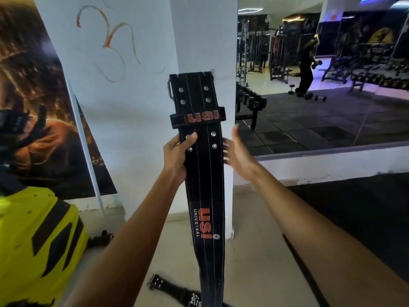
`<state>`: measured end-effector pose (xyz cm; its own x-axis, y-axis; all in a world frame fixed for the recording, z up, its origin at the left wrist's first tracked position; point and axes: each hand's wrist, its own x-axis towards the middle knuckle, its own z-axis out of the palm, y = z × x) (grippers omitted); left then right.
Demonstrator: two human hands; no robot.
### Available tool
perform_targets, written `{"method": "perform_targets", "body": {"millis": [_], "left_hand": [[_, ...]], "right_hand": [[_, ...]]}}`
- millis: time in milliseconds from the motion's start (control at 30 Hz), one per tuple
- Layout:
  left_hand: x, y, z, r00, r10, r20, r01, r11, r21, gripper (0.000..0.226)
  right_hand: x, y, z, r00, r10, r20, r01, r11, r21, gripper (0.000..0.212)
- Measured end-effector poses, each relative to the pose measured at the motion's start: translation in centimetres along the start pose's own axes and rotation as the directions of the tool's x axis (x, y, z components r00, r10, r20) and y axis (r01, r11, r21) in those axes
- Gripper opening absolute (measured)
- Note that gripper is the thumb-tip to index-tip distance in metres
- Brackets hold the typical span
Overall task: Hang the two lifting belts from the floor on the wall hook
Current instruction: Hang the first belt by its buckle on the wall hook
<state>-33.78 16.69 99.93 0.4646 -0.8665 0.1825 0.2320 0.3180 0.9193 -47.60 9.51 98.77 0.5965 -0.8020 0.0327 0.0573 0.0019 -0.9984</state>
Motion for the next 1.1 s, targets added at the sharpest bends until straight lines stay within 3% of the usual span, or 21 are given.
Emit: {"method": "perform_targets", "body": {"millis": [67, 167, 200, 333, 433, 500, 600, 733, 900, 1000, 1100], "left_hand": [[-0.5, -0.9, -0.3, 0.998, 0.006, 0.056, -0.008, 0.999, 0.033, 0.012], [-0.8, -1.2, -0.9, 0.983, 0.009, 0.182, -0.023, 0.997, 0.075, 0.016], [-0.6, -0.8, -1.2, 0.971, 0.002, 0.237, -0.028, 0.994, 0.108, 0.02], [0.1, 1.4, -2.8, 0.886, -0.137, 0.444, 0.007, 0.96, 0.282, 0.041], [0.3, 2.8, -4.0, 0.767, -0.228, 0.6, 0.114, 0.968, 0.222, 0.059], [0.5, 4.0, -3.5, 0.815, -0.172, 0.553, 0.092, 0.981, 0.17, 0.052], [1.2, 5.1, -1.7, 0.951, -0.098, 0.294, 0.029, 0.973, 0.23, 0.053], [1.2, 4.4, 0.0, 1.0, -0.003, 0.014, 0.0, 0.978, 0.209, 0.036], [0.9, 3.8, 0.9, 0.994, 0.106, 0.039, -0.112, 0.969, 0.222, 0.032], [1.2, 4.4, 1.2, 1.0, -0.019, 0.019, 0.014, 0.973, 0.229, 0.029], [1.6, 5.2, 0.4, 0.969, -0.228, 0.096, 0.198, 0.947, 0.253, 0.031]], "right_hand": [[1.5, -3.6, 0.5, 0.995, -0.068, -0.073, 0.076, 0.99, 0.117, 0.079], [2.3, -6.2, 0.7, 0.981, -0.101, -0.165, 0.126, 0.98, 0.155, 0.026], [2.5, -6.1, 0.6, 0.978, -0.102, -0.181, 0.129, 0.981, 0.144, 0.017], [2.3, -4.8, 0.9, 0.975, -0.091, -0.204, 0.117, 0.986, 0.121, 0.019], [2.1, -4.5, 1.0, 0.98, -0.116, -0.163, 0.132, 0.987, 0.09, 0.015], [1.7, -4.9, 1.2, 0.983, -0.12, -0.141, 0.127, 0.991, 0.048, 0.019], [1.2, -6.1, 1.7, 0.983, -0.142, -0.116, 0.138, 0.989, -0.045, 0.033], [1.1, -6.8, 2.6, 0.965, -0.222, -0.138, 0.222, 0.975, -0.016, 0.034], [1.3, -5.8, 2.7, 0.919, -0.302, -0.253, 0.342, 0.931, 0.131, 0.032], [1.6, -5.6, 2.6, 0.883, -0.325, -0.338, 0.389, 0.911, 0.139, 0.03], [1.7, -5.7, 2.7, 0.848, -0.337, -0.408, 0.418, 0.9, 0.126, 0.029]]}}
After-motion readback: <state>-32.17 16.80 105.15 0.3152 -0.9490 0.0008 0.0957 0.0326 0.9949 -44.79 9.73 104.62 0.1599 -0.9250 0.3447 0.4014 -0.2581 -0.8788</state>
